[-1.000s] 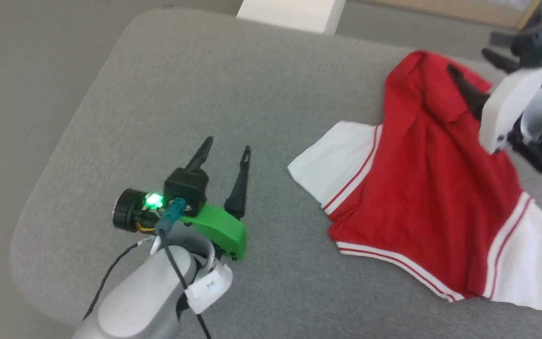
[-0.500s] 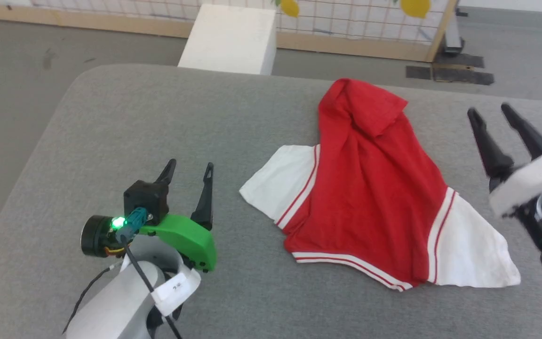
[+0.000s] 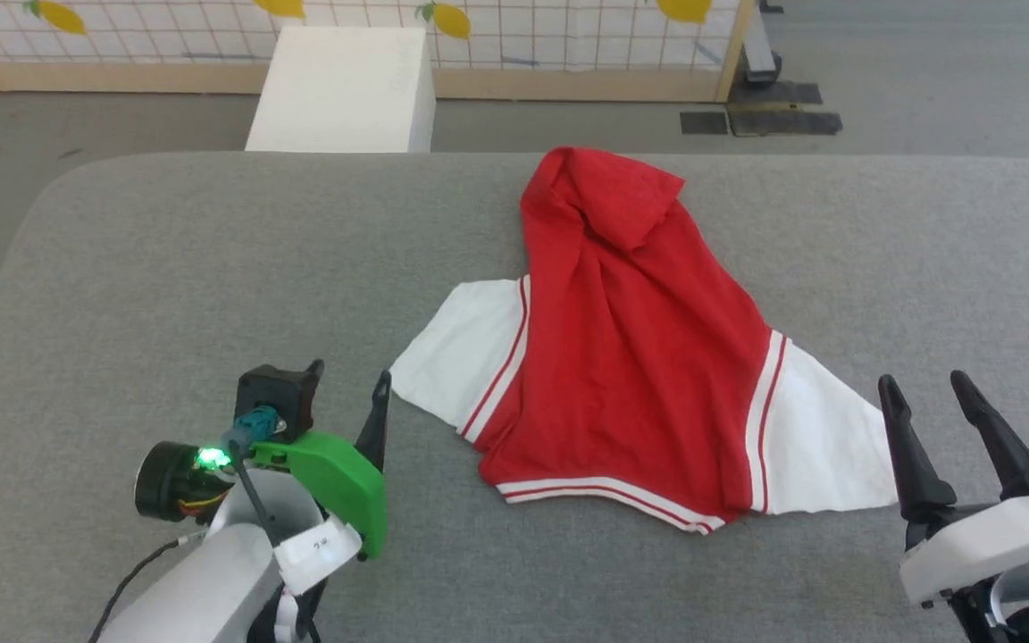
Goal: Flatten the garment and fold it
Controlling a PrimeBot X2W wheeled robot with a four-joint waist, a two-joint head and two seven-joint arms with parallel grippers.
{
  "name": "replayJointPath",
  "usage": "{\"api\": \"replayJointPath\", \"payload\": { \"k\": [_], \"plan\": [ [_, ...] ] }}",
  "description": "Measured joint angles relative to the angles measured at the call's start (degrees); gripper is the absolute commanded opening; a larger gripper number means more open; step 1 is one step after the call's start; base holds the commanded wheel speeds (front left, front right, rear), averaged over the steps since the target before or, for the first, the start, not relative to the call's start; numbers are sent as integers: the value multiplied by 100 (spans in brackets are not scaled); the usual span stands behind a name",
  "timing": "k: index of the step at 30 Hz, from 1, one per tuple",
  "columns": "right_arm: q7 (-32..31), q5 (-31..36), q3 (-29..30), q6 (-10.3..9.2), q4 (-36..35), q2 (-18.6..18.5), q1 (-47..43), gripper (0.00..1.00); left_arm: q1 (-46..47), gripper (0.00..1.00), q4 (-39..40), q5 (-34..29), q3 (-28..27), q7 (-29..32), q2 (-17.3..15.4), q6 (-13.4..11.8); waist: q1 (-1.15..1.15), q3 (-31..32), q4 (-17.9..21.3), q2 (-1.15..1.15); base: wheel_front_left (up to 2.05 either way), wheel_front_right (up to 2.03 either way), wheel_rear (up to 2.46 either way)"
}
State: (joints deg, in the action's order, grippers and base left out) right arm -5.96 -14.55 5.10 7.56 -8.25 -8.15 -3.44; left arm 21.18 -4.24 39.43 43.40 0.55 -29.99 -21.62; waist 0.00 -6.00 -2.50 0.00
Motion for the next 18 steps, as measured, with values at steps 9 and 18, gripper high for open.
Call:
{"api": "replayJointPath", "payload": {
  "k": [9, 18],
  "plan": [
    [-270, 143, 98, 0, -537, 200, -74, 100, 678, 100, -20, 237, 248, 1641, -421, 320, 0, -435, 243, 0, 0, 0, 0],
    [-285, 146, -13, 0, -711, 241, -71, 100, 1688, 100, -289, 628, 367, 3483, -639, 617, 1, -974, 497, 0, 0, 0, 0]
  ]
}}
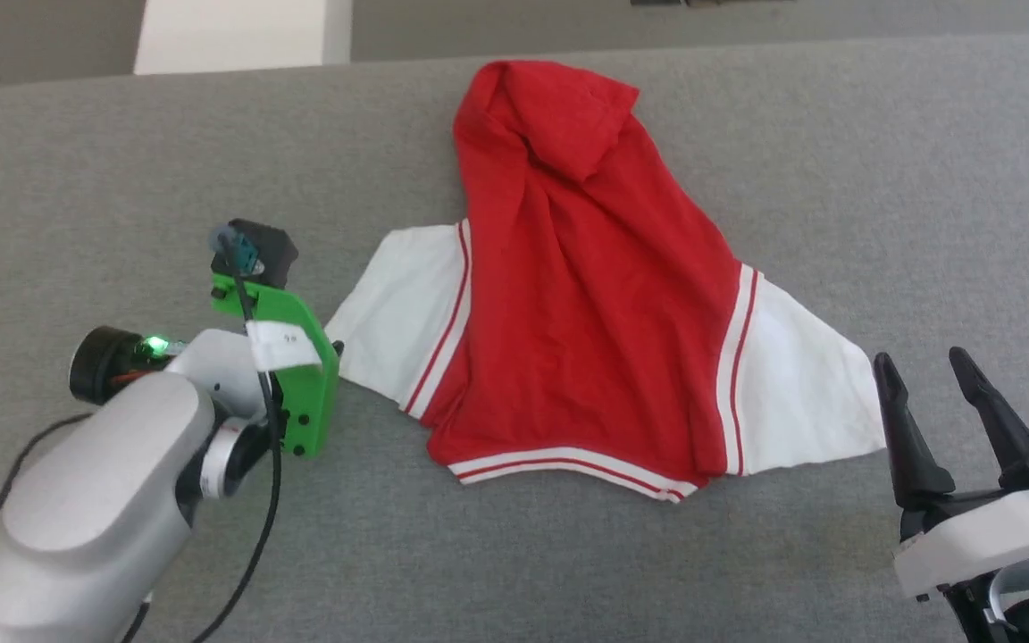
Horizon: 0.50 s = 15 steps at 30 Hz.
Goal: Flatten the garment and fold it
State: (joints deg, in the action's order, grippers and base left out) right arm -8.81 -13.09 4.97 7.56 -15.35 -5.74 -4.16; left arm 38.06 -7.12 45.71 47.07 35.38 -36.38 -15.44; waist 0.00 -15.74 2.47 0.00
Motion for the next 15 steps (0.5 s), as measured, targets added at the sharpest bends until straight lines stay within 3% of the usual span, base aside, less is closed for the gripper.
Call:
{"api": "replayJointPath", "payload": {
  "k": [5, 15],
  "plan": [
    [24, 0, -12, 0, -13, 49, 27, 100, 215, 100, -30, 124, 22, 485, -34, 85, 0, -242, 148, 0, 0, 0, 0],
    [78, 0, -21, 0, -3, 87, 69, 100, 304, 100, -232, 180, 76, 644, -238, 130, 0, -542, 372, 0, 0, 0, 0]
  ]
}}
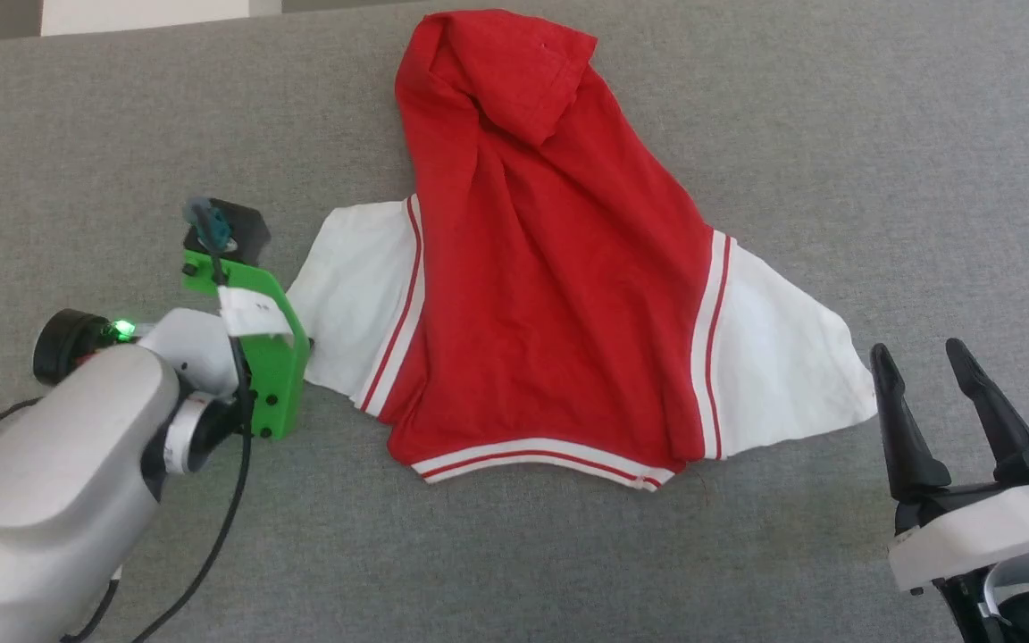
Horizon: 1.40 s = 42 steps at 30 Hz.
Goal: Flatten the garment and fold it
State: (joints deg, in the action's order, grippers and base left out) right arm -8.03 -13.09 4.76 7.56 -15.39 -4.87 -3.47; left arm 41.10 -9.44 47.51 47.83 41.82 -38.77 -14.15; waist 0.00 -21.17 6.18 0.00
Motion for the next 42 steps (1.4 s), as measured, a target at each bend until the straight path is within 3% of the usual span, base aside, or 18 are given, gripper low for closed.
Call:
{"api": "replayJointPath", "payload": {
  "k": [1, 2, 3, 4, 14, 22, 30, 36, 42],
  "plan": [
    [7, 0, 1, 0, 3, 2, 0, 100, 1, 100, -7, 59, -12, 44, -2, 16, 0, -16, 8, 0, 0, 0, 0],
    [8, 0, 2, 0, 5, 5, 1, 100, 5, 89, -4, 121, -33, 103, -11, 57, 0, -35, 15, 0, 0, 0, 0],
    [26, 0, 3, 0, 7, 9, 1, 100, 2, 60, 2, 216, -70, 177, -11, 76, 0, -52, 18, 0, 0, 0, 0],
    [49, 0, 7, 0, 7, 10, 1, 100, 4, 0, 13, 296, -104, 237, -14, 88, 0, -65, 19, 0, 0, 0, 0],
    [-237, 56, 73, 0, 140, -57, 4, 100, -154, 0, 183, 527, -200, 121, 25, 40, 0, 58, -75, 0, 0, 0, 0],
    [-2016, -64, 322, 0, 241, -492, 2, 100, -574, 0, 775, 544, -277, -134, 51, -356, 0, 399, -295, 0, 0, 0, 0],
    [-3727, -411, 419, 0, 598, -893, 592, 100, -853, 0, 1579, 449, -248, -147, -174, -671, 0, 517, -609, 0, 0, 0, 0],
    [-4455, -412, 349, 0, 1072, -1151, 828, 100, -952, 0, 1903, 389, -213, -163, -209, -843, 0, 462, -787, 0, 0, 0, 0],
    [-4586, -407, 281, 0, 1278, -1234, 858, 100, -993, 0, 2034, 358, -178, -207, -213, -906, 0, 361, -910, 0, 0, 0, 0]
  ]
}}
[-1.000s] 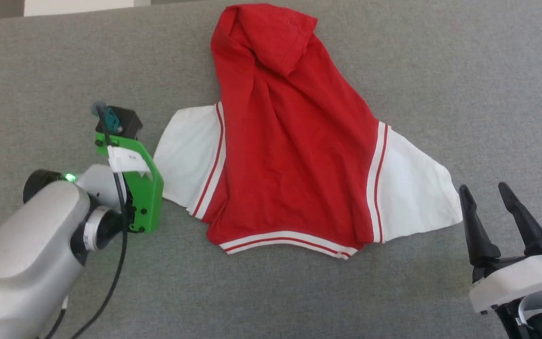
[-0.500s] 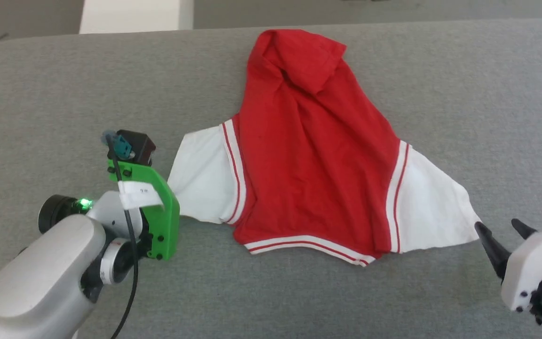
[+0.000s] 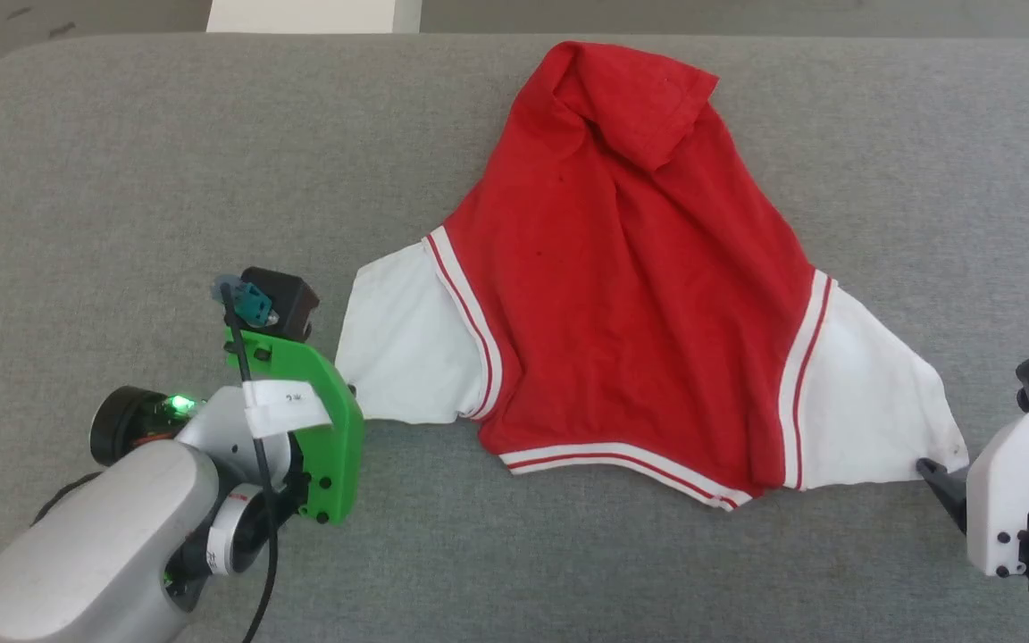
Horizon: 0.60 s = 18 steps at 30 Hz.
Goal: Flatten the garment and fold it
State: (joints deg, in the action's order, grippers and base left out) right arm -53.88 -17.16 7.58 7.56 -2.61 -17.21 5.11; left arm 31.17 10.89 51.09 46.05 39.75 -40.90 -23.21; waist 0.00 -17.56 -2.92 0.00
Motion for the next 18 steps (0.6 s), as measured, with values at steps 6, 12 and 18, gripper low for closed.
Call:
{"api": "replayJointPath", "payload": {
  "k": [6, 12, 18],
  "plan": [
    [98, -4, -43, 0, 38, 15, 110, 100, -16, 0, 68, -14, 12, -10, 0, -13, 0, -113, -84, 0, 0, 0, 0],
    [37, -13, -208, -1, 11, -98, 106, 0, -22, 0, 81, -19, 20, -34, 0, -36, 0, -229, -159, 0, 0, 0, 0],
    [47, -180, -298, -1, -60, -194, 83, 0, -92, 0, 29, 34, -4, -82, 12, -35, 0, -156, -186, 0, 0, 0, 0]
  ]
}}
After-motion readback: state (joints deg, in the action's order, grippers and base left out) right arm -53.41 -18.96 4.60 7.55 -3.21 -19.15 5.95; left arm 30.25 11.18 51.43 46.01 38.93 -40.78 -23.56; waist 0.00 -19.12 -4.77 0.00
